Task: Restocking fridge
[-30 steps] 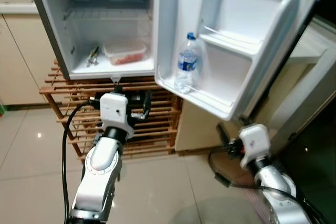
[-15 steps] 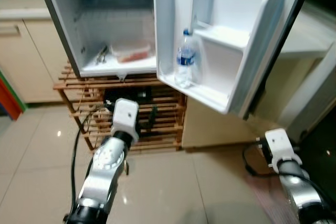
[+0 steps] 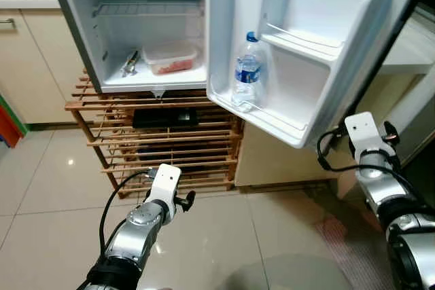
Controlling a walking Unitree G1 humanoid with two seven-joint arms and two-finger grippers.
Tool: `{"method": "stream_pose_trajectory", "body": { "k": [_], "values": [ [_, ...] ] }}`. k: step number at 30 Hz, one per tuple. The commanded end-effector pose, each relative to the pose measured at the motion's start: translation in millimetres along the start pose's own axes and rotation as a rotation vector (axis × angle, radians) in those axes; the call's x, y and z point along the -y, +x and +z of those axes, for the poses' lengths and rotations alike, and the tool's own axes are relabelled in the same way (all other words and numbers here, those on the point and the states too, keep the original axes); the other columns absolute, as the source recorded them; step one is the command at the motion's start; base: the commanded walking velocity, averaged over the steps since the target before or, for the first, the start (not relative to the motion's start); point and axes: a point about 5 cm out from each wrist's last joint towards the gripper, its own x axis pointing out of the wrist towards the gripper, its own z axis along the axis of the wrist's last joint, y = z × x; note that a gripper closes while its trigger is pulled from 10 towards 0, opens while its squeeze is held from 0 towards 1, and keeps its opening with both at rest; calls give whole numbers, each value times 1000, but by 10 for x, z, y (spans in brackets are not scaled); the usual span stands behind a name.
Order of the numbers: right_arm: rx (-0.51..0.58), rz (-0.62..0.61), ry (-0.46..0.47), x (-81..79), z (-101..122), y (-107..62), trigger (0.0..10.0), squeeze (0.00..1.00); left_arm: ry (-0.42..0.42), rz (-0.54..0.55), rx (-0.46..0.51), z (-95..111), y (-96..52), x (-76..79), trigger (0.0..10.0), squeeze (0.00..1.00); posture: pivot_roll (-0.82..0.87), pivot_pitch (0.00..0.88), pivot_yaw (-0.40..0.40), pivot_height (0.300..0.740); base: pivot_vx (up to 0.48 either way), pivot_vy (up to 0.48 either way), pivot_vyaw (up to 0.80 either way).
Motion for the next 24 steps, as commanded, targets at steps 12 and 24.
{"method": "stream_pose_trajectory", "body": {
  "k": [12, 24],
  "values": [
    [205, 228, 485, -130, 653, 38, 10000, 0, 10, -21, -8, -52, 12, 50, 10000, 0, -49, 0, -50, 736, 0, 0, 0],
    [429, 754, 662, -551, 979, -321, 10000, 0, 34, -40, -28, -90, 29, 71, 10000, 0, -61, 0, -40, 736, 0, 0, 0]
  ]
}}
